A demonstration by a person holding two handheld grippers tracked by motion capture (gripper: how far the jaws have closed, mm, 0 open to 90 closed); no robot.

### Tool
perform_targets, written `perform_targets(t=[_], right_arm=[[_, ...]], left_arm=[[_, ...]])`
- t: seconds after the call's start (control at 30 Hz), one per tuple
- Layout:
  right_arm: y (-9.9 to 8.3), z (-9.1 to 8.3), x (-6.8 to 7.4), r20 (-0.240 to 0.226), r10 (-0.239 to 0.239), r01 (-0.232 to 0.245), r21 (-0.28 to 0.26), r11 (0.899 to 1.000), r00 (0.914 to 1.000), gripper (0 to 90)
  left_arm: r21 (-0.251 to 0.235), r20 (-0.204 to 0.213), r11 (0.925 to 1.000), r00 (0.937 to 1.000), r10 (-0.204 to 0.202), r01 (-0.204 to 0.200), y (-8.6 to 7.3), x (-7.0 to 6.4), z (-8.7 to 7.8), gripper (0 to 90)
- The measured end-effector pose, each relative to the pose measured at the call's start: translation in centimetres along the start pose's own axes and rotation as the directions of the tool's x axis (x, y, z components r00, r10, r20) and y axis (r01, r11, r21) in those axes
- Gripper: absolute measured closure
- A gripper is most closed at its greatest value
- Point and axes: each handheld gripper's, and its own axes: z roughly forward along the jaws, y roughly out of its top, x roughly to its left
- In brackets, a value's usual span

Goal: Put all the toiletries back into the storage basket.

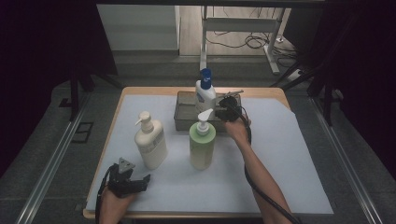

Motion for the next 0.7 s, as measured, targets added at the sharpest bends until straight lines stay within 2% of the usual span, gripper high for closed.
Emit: perform_targets(t=[0.7], right_arm=[[0.4, 1.2, 1.6, -0.034, -0.010, 0.010, 0.001, 1.000, 0.9994, 89.2]], left_arm=[[0.000, 0.000, 1.0000, 1.0000, -0.002, 0.002, 0.0, 0.0, 0.0, 11.8]])
